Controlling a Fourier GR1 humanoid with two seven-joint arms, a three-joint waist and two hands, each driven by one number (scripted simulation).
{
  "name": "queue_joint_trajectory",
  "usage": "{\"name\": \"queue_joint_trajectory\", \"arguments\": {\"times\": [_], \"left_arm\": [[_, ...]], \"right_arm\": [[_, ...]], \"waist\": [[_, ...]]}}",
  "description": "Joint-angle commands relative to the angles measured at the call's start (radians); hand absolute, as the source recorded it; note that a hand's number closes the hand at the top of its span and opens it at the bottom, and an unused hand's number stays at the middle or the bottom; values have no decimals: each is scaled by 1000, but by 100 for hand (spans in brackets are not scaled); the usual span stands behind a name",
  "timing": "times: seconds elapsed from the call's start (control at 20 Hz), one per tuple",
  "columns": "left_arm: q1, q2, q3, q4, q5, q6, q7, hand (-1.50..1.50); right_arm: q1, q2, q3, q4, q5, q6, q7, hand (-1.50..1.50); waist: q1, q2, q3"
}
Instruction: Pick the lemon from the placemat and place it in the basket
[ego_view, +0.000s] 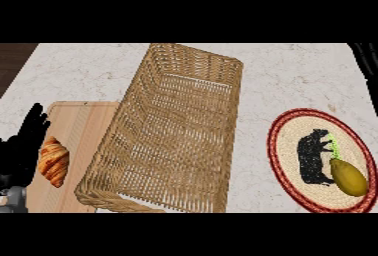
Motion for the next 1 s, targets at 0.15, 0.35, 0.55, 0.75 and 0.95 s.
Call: {"name": "queue_joint_trajectory", "arguments": {"times": [0.15, 0.35, 0.55, 0.75, 0.95], "left_arm": [[-79, 61, -39, -76, -73, -79, -134, 0], [-118, 65, -87, -97, -89, -123, -168, 0], [-113, 31, -107, -23, -129, -132, -248, 0], [-135, 41, -102, -46, -127, -136, -200, 0], [-137, 48, -96, -40, -131, -140, -215, 0]], "right_arm": [[72, 17, 168, -22, -159, 336, 12, 150], [191, 200, 324, 2, -343, 412, 78, 150], [414, 163, 388, -324, -177, 269, 89, -150], [410, 34, 264, -474, 14, 171, 101, -150], [259, -153, 129, -485, 187, 152, 228, -150]], "waist": [[-31, 11, -5], [-39, 19, -3], [-73, 4, -9], [-78, 0, -10], [-64, 2, -14]]}}
